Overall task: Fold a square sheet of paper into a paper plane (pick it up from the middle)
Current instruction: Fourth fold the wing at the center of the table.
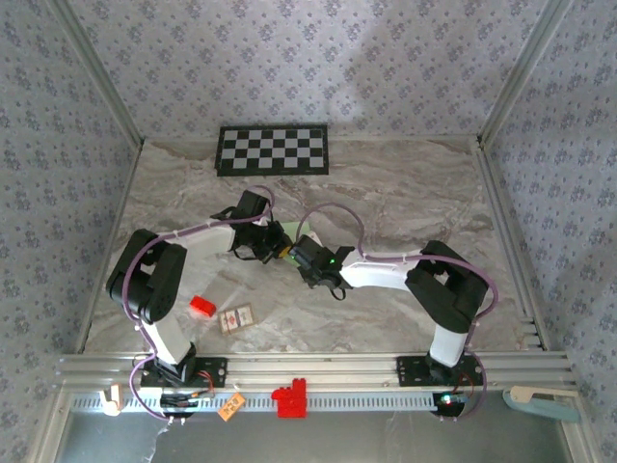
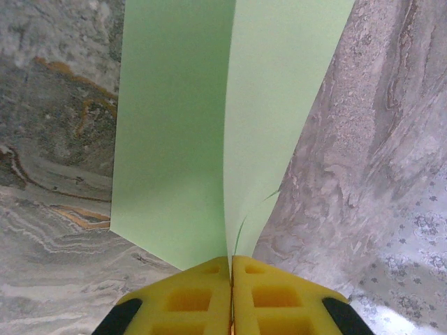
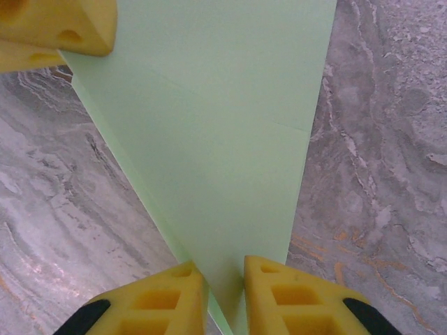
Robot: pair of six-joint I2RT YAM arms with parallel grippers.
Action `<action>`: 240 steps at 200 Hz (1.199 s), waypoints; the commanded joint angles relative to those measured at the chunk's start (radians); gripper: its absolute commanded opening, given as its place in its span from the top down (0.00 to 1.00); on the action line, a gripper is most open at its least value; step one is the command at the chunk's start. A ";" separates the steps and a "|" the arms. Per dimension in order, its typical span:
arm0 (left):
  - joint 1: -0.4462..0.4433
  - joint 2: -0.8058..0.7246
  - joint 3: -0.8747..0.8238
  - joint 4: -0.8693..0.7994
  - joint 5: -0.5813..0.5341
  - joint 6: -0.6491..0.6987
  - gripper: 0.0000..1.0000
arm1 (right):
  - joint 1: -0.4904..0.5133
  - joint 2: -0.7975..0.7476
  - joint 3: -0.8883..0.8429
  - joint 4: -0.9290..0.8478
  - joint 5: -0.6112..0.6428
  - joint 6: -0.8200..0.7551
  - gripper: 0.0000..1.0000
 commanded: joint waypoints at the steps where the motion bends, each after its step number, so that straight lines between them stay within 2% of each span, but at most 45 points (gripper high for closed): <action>1: -0.003 0.001 0.033 -0.035 -0.005 0.011 0.91 | 0.005 0.014 0.014 -0.037 0.037 -0.009 0.79; 39: 0.005 -0.014 0.038 -0.047 -0.014 0.017 0.88 | -0.001 0.007 0.004 -0.024 0.009 -0.019 0.86; 62: 0.022 -0.046 0.041 -0.067 -0.038 0.031 0.81 | -0.014 -0.005 -0.014 0.000 -0.031 -0.020 0.89; 101: 0.060 -0.111 0.005 -0.063 -0.074 0.038 0.69 | -0.053 -0.031 -0.051 0.057 -0.132 -0.024 0.95; 136: 0.073 -0.146 -0.065 0.020 -0.066 0.017 0.65 | -0.106 -0.063 -0.093 0.125 -0.268 -0.056 0.98; 186: 0.057 -0.121 -0.121 0.128 -0.016 0.006 0.68 | -0.183 -0.097 -0.135 0.189 -0.449 -0.029 0.98; 240: 0.003 -0.016 -0.068 0.160 0.020 0.042 0.75 | -0.231 -0.087 -0.142 0.215 -0.580 -0.013 0.98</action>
